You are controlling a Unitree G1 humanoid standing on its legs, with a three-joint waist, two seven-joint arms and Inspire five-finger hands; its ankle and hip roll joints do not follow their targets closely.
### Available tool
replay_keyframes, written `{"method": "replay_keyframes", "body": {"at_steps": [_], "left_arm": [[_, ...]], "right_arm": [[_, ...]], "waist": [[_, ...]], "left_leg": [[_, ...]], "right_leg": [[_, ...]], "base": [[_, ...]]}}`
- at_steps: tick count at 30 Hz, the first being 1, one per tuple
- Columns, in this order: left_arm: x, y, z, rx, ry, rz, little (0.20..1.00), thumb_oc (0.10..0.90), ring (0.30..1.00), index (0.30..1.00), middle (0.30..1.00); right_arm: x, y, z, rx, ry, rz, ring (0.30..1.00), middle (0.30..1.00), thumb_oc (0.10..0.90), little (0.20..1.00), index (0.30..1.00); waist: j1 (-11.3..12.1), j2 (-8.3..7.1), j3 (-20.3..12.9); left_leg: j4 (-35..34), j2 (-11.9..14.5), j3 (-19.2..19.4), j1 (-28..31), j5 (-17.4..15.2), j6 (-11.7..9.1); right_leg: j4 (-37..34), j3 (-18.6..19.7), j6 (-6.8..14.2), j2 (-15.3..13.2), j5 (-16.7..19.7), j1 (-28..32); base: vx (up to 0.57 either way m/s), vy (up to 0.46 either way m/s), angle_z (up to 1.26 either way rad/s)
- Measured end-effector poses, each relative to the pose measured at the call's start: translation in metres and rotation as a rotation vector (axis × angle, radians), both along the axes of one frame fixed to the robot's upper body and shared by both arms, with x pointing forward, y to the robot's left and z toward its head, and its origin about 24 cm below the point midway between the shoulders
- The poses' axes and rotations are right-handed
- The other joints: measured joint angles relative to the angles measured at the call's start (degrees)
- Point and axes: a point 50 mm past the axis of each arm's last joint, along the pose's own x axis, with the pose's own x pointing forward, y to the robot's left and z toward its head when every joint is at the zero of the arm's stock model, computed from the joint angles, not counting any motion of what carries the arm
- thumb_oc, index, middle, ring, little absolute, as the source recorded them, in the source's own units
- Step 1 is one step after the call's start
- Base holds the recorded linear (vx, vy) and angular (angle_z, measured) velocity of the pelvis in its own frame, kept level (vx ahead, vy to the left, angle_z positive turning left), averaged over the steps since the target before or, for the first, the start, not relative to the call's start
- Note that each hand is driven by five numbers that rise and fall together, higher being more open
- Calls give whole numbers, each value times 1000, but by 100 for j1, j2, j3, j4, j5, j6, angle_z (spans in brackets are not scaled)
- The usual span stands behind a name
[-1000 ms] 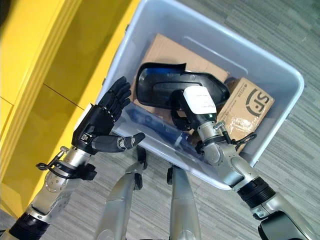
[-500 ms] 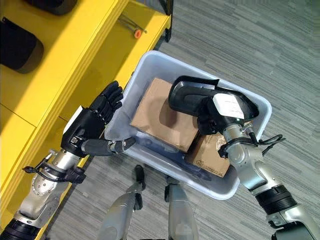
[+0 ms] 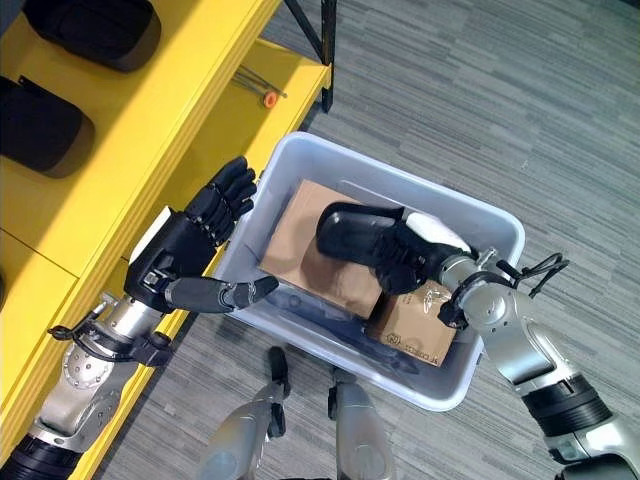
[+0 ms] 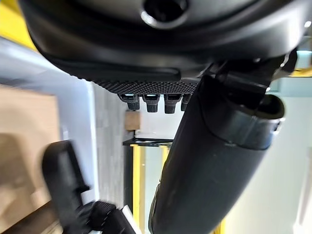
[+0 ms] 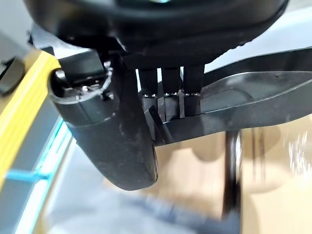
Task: Move parts from the plastic box to the shelf.
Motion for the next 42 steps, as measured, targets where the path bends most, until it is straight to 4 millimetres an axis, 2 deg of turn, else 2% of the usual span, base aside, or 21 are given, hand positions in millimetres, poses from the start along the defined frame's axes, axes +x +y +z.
{"method": "replay_keyframes", "body": {"at_steps": [3,8,9,12,14,18,20,24,30,33,37,42], "left_arm": [[-1,-3,-1,33,-1,-42,1000,900,1000,1000,1000],[0,-8,2,110,-37,-59,1000,900,1000,1000,1000],[2,-9,9,130,-66,-66,1000,900,1000,1000,1000],[7,-13,17,189,-96,-112,1000,900,1000,1000,1000],[4,-20,11,252,-72,-196,1000,900,1000,1000,1000],[1,-23,1,337,-20,-257,1000,900,1000,1000,1000],[2,-23,-1,360,-12,-248,1000,900,1000,1000,1000],[0,-18,-5,452,18,-276,1000,900,1000,1000,1000],[-7,-12,-21,530,104,-332,1000,900,1000,1000,1000],[-8,-2,-21,572,123,-307,1000,900,1000,1000,1000],[-9,5,-20,610,138,-293,1000,900,1000,1000,1000],[-8,5,-22,572,151,-301,1000,900,1000,1000,1000]], "right_arm": [[-3,1,5,18,75,47,300,300,400,300,300],[-5,0,-1,42,305,82,300,300,400,300,300],[-6,2,-5,47,373,104,300,300,400,300,300],[-5,8,-7,36,420,135,300,300,400,300,300],[-5,10,-9,19,444,137,300,300,400,300,300],[-2,12,-2,-10,460,150,300,300,400,300,300],[-1,12,0,-15,474,152,300,300,400,300,300],[-3,13,-1,-28,498,167,300,300,400,300,300],[-4,19,-8,-81,527,185,300,300,400,300,300],[-1,11,-10,-96,539,144,300,300,400,300,300],[1,5,-11,-101,545,117,300,300,400,300,300],[1,7,-12,-97,546,126,300,300,400,300,300]], "waist": [[-19,-14,-8],[-101,-86,-54],[-109,-176,-141],[-141,-339,-244],[-150,-374,-600],[-169,-362,-929],[-179,-358,-960],[-187,-257,-1147],[-203,10,-1301],[-225,101,-1355],[-243,184,-1407],[-276,196,-1414]], "left_leg": [[-6,7,3,45,1,-4],[-25,26,0,303,-3,-14],[-34,39,0,358,-8,-20],[-45,56,16,473,-3,-35],[-108,65,31,502,-29,-53],[-169,62,66,613,-32,-47],[-192,63,73,733,-32,-47],[-266,59,95,767,-30,-47],[-359,53,178,957,-24,-41],[-361,52,194,973,-31,-44],[-362,55,201,971,-32,-46],[-363,59,232,971,-37,-45]], "right_leg": [[-13,5,-3,3,3,52],[-28,-4,0,23,1,308],[-33,-5,3,31,-7,358],[-61,8,2,54,-6,472],[-166,26,31,69,-16,511],[-246,53,19,78,8,619],[-342,55,28,84,27,767],[-430,66,37,88,63,808],[-654,140,15,100,169,1022],[-777,145,51,101,193,1097],[-793,149,59,104,204,1100],[-822,153,53,113,226,1098]], "base": [[47,2,0],[68,-21,0],[86,-37,-1],[67,-18,-4],[50,10,-5],[16,9,-4],[0,0,0],[-3,14,-1],[-1,57,-6],[5,26,0],[-12,8,-1],[-11,7,-3]]}}
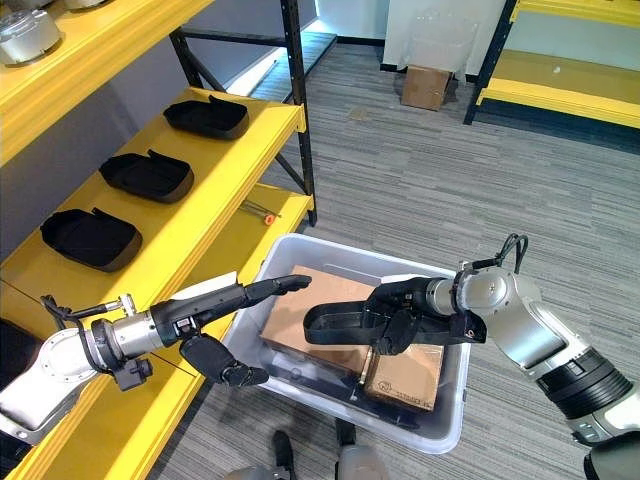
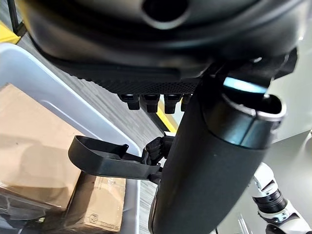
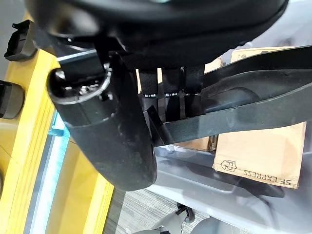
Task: Move parts from the plastic box to the shelf.
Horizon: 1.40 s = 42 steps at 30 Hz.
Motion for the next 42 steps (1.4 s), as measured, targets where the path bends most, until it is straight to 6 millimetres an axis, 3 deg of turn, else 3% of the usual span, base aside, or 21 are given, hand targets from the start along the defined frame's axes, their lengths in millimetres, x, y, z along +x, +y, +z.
{"method": "replay_keyframes", "body": {"at_steps": [6,11,18,21,31,36,42], "left_arm": [[4,-13,-20,-132,70,10,1000,900,1000,1000,1000],[3,-27,-36,-88,81,-16,1000,900,1000,1000,1000],[1,-34,-49,-103,120,-10,1000,900,1000,1000,1000],[2,-37,-55,-131,140,12,1000,900,1000,1000,1000],[3,-39,-58,-120,92,58,1000,900,1000,1000,1000],[7,-30,-60,-43,25,127,1000,900,1000,1000,1000],[15,-6,-38,-82,-178,333,1000,900,1000,1000,1000]], "right_arm": [[0,19,-10,74,47,51,300,300,400,300,300],[-5,56,-33,128,114,168,300,300,400,300,300],[-8,78,-44,188,127,205,300,300,400,300,300],[-5,80,-46,193,109,187,300,300,400,300,300],[-4,81,-47,206,83,175,300,300,400,300,300],[-4,76,-49,234,70,155,300,300,400,300,300],[0,63,-58,251,55,67,300,300,400,300,300]], "waist": [[-18,8,-7],[-10,4,-9],[-6,-52,-45],[-11,-120,-91],[-17,-122,-113],[-9,-133,-183],[2,-151,-192]], "left_leg": [[-5,1,5,13,-6,-1],[-7,10,5,83,-13,-12],[-27,1,2,90,-27,-10],[-26,2,8,95,-26,-9],[-32,3,12,190,-37,-12],[-32,1,15,183,-40,-9],[-32,6,4,176,-43,-8]], "right_leg": [[-146,16,-9,8,79,71],[-274,17,-20,19,133,214],[-274,26,-6,12,145,218],[-274,32,-8,14,152,220],[-275,36,-1,13,149,310],[-275,32,-1,10,149,305],[-275,22,-1,13,146,301]], "base": [[0,0,0],[-5,5,2],[4,1,0],[13,22,-1],[15,14,0],[0,0,0],[2,-17,0]]}}
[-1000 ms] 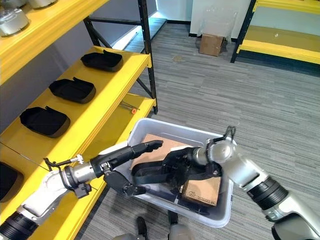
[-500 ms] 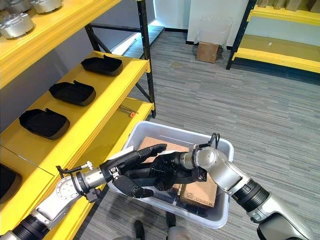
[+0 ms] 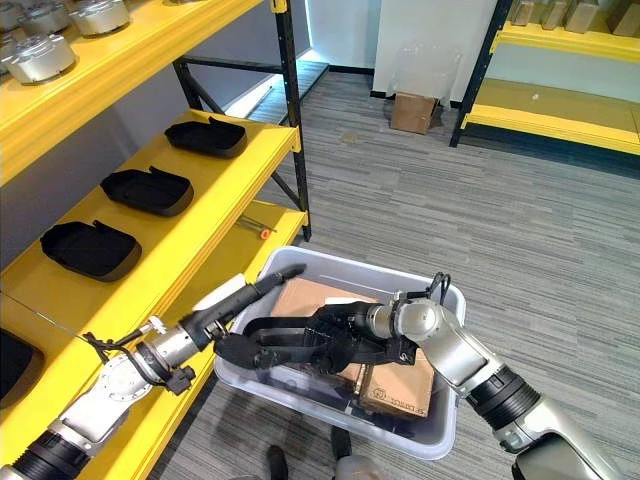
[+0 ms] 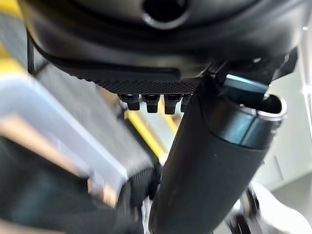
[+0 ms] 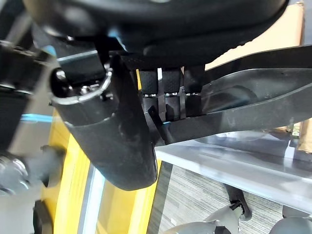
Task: Move parts from the plastic box to the shelf.
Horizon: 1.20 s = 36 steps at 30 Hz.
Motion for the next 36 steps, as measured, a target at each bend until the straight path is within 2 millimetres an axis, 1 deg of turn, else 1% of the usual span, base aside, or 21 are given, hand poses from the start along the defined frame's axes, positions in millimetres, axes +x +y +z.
{"method": "replay_keyframes", "body": {"at_steps": [3,6,11,16,19,22,23,25,27,34,36], "left_arm": [[1,15,12,-3,-99,101,1000,900,1000,1000,1000],[-2,25,19,-6,-174,157,1000,900,1000,1000,1000],[-5,27,24,44,-240,136,1000,900,1000,1000,1000],[-6,27,25,67,-246,110,1000,900,1000,1000,1000],[-8,22,22,85,-235,60,1000,900,1000,1000,1000],[-10,14,14,146,-212,5,1000,900,1000,1000,1000],[-11,12,10,190,-207,-21,1000,900,1000,1000,1000],[-12,15,-2,261,-178,-31,1000,900,1000,1000,1000],[-11,18,-8,298,-166,-20,1000,900,1000,1000,1000],[-11,29,-13,416,-172,-4,1000,900,1000,1000,1000],[-11,35,-16,453,-172,12,1000,900,1000,1000,1000]], "right_arm": [[-3,-9,-5,-10,-7,-35,300,300,400,300,300],[-7,-16,-10,-14,-1,-53,300,300,400,300,300],[-15,-22,-18,-2,22,-55,300,300,400,300,300],[-15,-22,-17,1,13,-45,300,300,400,300,300],[-15,-22,-16,3,8,-39,300,300,400,300,300],[-14,-22,-16,4,5,-42,300,300,400,300,300],[-14,-22,-16,3,5,-43,300,300,400,300,300],[-13,-25,-18,-1,8,-55,300,300,400,300,300],[-12,-28,-19,-9,13,-66,300,300,400,300,300],[-11,-29,-18,-11,7,-71,300,300,400,300,300],[-11,-30,-18,-13,7,-72,300,300,400,300,300]], "waist": [[25,-2,-1],[39,-23,-13],[61,-82,-46],[7,-105,-59],[3,-105,-59],[-1,-104,-59],[-8,-104,-59],[-30,-96,-64],[-33,-96,-64],[-47,-78,-74],[-64,-68,-80]], "left_leg": [[0,1,-7,0,-2,-1],[0,-2,-8,-1,-9,2],[0,-3,-6,-2,-24,18],[0,-6,3,0,-43,45],[0,-4,3,0,-43,44],[0,-5,11,2,-41,41],[0,-5,15,4,-40,38],[0,-5,36,9,-43,37],[0,-4,58,7,-42,37],[-1,-5,96,9,-44,27],[-1,-3,137,9,-42,12]], "right_leg": [[0,-8,2,0,-6,2],[0,-9,8,-2,-10,2],[-1,-8,14,-3,-18,0],[-2,1,15,-6,-18,-2],[-2,2,15,-4,-18,-4],[-1,9,15,-4,-18,-5],[-2,11,15,-4,-17,-5],[-2,25,15,-4,-18,-9],[-2,29,15,-2,-17,-13],[-2,56,15,-2,-17,-22],[-2,99,16,0,-16,-37]], "base": [[0,0,0],[0,0,0],[0,0,0],[0,0,0],[0,0,0],[0,0,0],[0,0,0],[10,12,-2],[0,0,0],[0,13,-1],[8,30,-8]]}}
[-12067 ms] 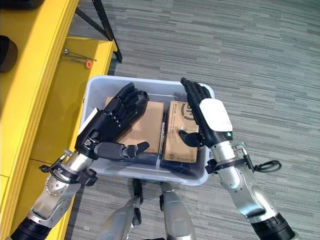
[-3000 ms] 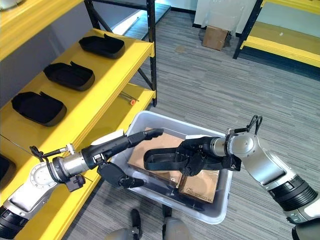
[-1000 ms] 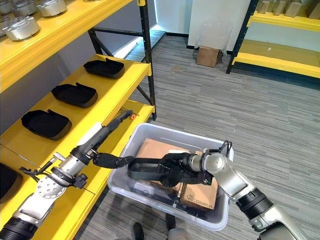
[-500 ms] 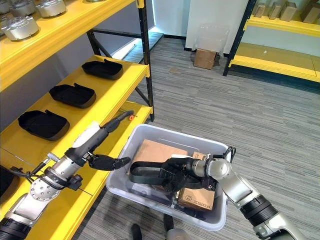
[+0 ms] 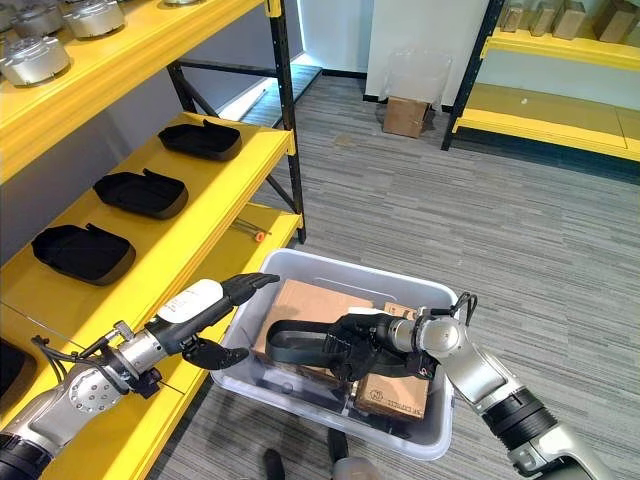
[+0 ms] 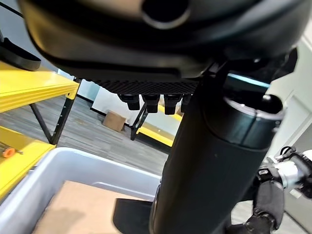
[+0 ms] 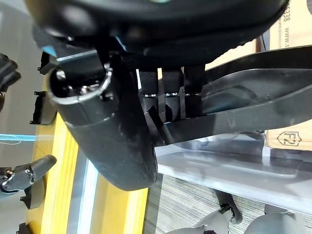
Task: Move parts from the plastic box to the shelf.
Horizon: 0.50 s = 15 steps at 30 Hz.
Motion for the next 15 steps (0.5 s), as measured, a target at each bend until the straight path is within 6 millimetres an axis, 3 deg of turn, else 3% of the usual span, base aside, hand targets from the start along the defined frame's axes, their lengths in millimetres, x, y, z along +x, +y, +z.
{"method": "replay_keyframes", "body": {"at_steps": [8,15], "left_arm": [[-5,21,-21,51,60,91,1000,900,1000,1000,1000],[-9,18,-24,28,52,77,1000,900,1000,1000,1000]], "right_arm": [[2,-12,6,-51,-19,-21,300,300,400,300,300],[5,-21,15,-57,-51,-44,300,300,400,300,300]], "waist": [[-142,81,-45],[-204,89,-46]], "left_leg": [[-2,0,58,-5,-24,-1],[-3,5,83,-6,-30,-4]], "right_leg": [[-1,54,3,5,-2,-35],[-2,68,3,10,-2,-44]], "base": [[-8,18,-5],[-3,2,-1]]}}
